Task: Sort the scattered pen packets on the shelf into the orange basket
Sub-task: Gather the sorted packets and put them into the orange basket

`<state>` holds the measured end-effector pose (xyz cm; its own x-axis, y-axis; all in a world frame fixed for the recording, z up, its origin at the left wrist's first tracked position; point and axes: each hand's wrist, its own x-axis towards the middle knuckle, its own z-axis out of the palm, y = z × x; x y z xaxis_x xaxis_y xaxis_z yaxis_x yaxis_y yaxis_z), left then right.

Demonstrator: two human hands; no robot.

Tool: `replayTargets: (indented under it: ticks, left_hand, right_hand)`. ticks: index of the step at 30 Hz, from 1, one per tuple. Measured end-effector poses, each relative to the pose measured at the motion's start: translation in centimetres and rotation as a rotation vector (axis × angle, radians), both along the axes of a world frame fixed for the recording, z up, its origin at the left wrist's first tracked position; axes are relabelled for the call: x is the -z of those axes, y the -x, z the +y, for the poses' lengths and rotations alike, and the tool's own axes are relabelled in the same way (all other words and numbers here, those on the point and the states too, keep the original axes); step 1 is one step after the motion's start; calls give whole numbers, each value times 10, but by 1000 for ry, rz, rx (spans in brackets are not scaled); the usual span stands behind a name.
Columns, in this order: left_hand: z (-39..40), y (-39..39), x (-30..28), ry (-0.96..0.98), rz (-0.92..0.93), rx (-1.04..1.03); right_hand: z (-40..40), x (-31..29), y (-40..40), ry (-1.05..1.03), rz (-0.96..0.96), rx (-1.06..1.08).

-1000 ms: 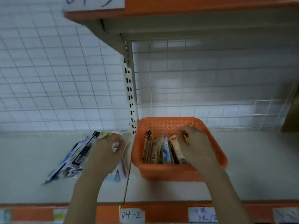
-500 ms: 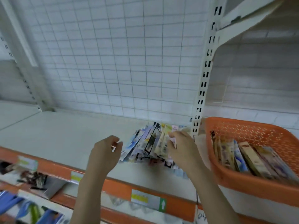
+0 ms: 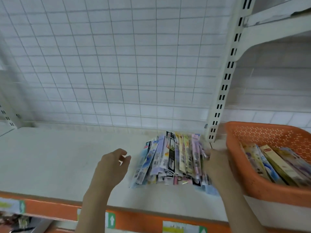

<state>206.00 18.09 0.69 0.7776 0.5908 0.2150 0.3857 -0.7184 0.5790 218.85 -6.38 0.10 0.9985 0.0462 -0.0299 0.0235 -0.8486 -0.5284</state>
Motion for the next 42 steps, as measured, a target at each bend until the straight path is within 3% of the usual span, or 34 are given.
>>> replayTargets:
  ticks: [5, 9, 11, 23, 27, 30, 38, 42]
  left_hand:
    - [4, -21, 8, 44, 58, 99]
    - [-1, -32, 10, 66, 166, 145]
    - [-3, -36, 9, 84, 226, 166]
    - [-33, -64, 1, 166, 465, 300]
    - [-48, -69, 3, 91, 490, 292]
    - [-49, -66, 7, 81, 434, 274]
    - [-34, -45, 21, 356, 68, 262]
    - [-42, -43, 14, 422, 28, 212]
  right_hand:
    - [10, -9, -7, 47, -108, -18]
    - [29, -12, -8, 97, 218, -48]
    - [36, -13, -8, 136, 276, -103]
    - [10, -5, -4, 214, 216, -113]
    - [4, -2, -4, 150, 232, -66]
    - [3, 1, -4, 114, 191, -7]
    - [-11, 0, 2, 31, 95, 50]
    - [-14, 0, 1, -31, 105, 12]
